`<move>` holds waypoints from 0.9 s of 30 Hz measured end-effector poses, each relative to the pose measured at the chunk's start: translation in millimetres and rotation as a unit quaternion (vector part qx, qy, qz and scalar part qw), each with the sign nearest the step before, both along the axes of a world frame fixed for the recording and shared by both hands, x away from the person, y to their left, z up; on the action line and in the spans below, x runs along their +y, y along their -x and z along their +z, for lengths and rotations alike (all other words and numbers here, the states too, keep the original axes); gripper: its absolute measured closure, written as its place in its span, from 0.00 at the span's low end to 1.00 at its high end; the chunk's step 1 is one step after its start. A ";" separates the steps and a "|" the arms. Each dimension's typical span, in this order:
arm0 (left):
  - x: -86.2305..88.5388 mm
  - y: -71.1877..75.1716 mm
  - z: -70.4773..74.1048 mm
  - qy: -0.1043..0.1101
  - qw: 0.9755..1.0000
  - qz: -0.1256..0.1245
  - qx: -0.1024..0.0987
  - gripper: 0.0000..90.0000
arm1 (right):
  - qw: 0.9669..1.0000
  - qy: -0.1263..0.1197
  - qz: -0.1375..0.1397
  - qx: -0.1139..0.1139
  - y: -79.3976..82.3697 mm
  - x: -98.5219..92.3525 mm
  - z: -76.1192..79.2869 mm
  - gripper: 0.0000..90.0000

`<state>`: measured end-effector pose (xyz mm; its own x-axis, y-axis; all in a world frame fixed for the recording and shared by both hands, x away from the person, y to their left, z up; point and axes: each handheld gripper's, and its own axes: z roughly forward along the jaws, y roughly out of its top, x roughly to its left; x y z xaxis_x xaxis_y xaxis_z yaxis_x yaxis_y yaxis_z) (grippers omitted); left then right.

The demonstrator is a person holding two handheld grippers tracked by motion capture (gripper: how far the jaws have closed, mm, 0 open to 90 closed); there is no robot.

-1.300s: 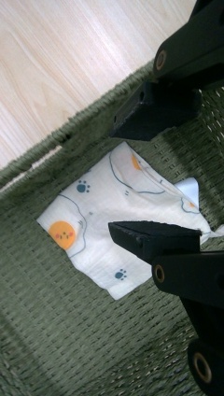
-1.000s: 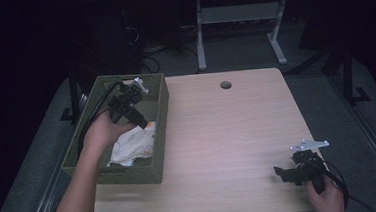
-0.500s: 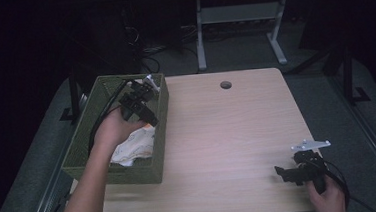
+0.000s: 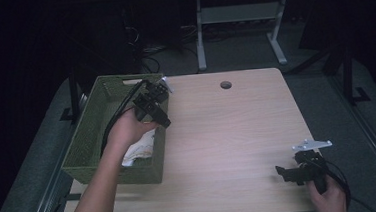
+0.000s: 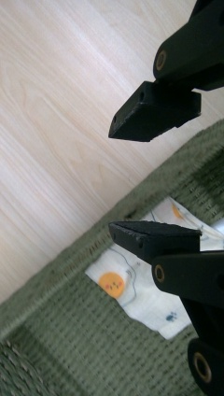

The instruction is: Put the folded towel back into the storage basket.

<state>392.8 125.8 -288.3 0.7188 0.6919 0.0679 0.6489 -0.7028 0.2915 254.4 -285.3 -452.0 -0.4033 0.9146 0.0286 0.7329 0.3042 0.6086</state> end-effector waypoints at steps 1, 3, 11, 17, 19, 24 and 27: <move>-3.0 0.0 -0.8 0.002 1.000 -0.002 0.001 0.53 | 1.000 0.000 0.000 0.000 0.0 -0.2 0.1 0.16; -7.7 0.0 -2.1 0.003 1.000 -0.005 0.001 0.53 | 1.000 -0.001 0.000 0.000 0.1 -0.3 0.1 0.16; -26.4 0.5 -8.3 0.007 1.000 -0.019 0.006 0.52 | 1.000 -0.003 -0.001 -0.002 0.5 -1.7 0.5 0.16; -40.7 1.5 -11.8 0.005 0.999 -0.030 0.008 0.52 | 1.000 -0.004 -0.003 -0.002 1.2 -2.3 1.3 0.16; -45.0 1.4 -12.9 0.007 0.999 -0.033 0.008 0.51 | 1.000 -0.004 -0.004 -0.001 1.1 -2.7 1.2 0.16; -56.3 2.1 -18.0 0.007 0.999 -0.041 0.011 0.51 | 1.000 -0.004 -0.003 -0.002 1.4 -3.6 1.4 0.16; -61.3 2.1 -20.8 0.008 0.999 -0.046 0.013 0.51 | 1.000 -0.004 -0.004 -0.002 1.4 -4.0 1.3 0.16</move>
<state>390.6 64.5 -309.1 0.7802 0.6243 0.0390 0.5897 -0.7550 0.2867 253.0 -289.3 -450.7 -0.3970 0.9172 0.0343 0.7327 0.2942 0.6137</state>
